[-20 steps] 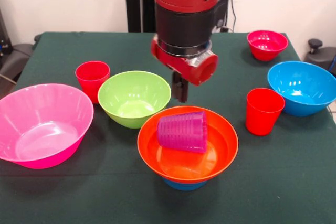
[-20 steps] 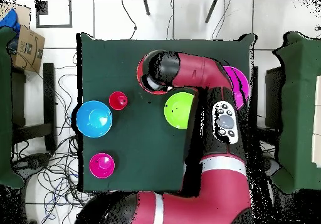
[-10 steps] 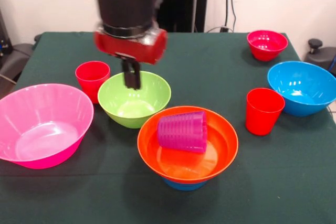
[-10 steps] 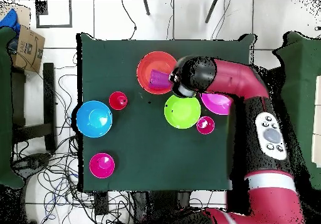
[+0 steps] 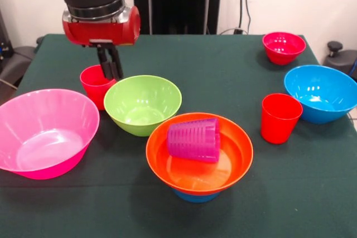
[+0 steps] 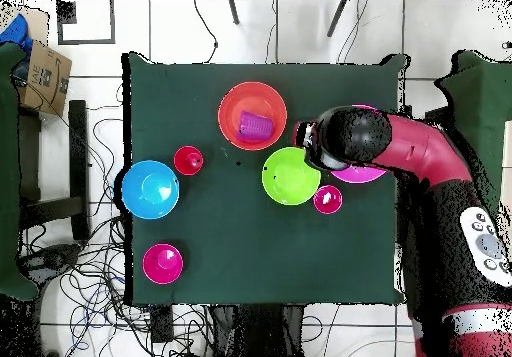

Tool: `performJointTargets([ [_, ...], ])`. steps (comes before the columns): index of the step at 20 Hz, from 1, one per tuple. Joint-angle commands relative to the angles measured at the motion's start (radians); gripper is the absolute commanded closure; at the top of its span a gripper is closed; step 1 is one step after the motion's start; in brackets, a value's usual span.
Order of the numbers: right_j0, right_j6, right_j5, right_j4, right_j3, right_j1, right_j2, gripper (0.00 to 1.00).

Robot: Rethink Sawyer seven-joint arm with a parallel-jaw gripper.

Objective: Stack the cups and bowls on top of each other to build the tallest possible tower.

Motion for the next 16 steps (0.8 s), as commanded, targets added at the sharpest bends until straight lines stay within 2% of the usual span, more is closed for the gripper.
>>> performJointTargets([
  [1, -0.004, -0.336, -0.04, -0.097, 0.153, -0.023, 0.187, 1.0],
  [5, -0.026, -0.361, -0.027, -0.132, 0.154, -0.012, 0.215, 1.0],
  [10, -0.039, -0.334, -0.022, -0.167, 0.174, -0.028, 0.246, 1.0],
  [16, -0.028, -0.236, -0.025, -0.182, 0.209, -0.05, 0.256, 1.0],
])
